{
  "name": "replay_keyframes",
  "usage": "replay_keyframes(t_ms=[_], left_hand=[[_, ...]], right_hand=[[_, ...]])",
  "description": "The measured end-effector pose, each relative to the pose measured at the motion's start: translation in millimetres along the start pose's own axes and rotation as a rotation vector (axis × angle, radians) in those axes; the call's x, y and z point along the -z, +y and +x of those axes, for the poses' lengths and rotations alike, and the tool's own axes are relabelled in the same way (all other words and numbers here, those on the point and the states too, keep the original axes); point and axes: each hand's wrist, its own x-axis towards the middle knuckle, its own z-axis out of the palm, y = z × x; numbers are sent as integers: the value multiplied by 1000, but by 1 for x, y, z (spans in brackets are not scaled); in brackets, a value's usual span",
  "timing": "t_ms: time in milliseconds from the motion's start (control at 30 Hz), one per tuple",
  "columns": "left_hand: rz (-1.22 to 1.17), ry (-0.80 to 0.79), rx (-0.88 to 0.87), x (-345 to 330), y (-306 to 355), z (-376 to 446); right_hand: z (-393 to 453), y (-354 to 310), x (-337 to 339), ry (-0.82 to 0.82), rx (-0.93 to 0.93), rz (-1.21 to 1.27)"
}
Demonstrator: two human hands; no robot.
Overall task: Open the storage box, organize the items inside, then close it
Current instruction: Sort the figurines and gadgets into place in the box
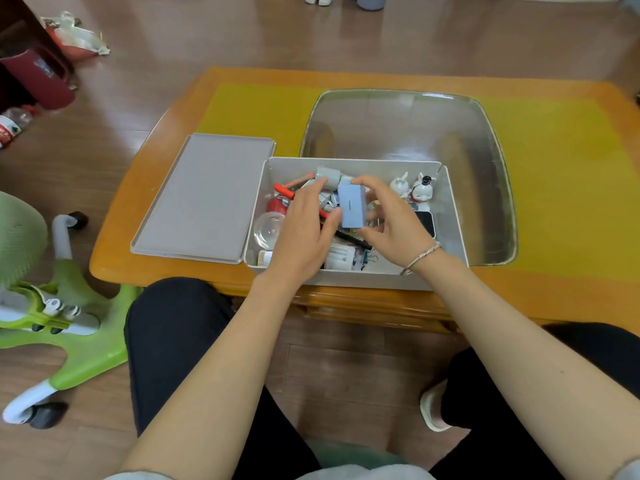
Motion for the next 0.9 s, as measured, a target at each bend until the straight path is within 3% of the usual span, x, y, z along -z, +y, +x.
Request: replay_keyframes(t_ms=[133, 400, 467, 567, 733, 900], left_hand=[[-179, -189, 83, -18, 12, 0], [-389, -220, 151, -19, 7, 5], [-398, -244, 167, -19, 5, 5], [-393, -215, 137, -20, 4, 4], [-445, -226, 144, -21, 8, 2], [-339, -259, 156, -22, 11, 0]], right_hand=[[-9, 2, 8, -22, 19, -157], [-24, 6, 16, -8, 95, -293], [-25, 6, 18, 115, 67, -220], [-27, 6, 21, 248, -124, -22], [-37, 4, 14, 138, -244, 220], [-37, 0, 3, 244, -277, 308]])
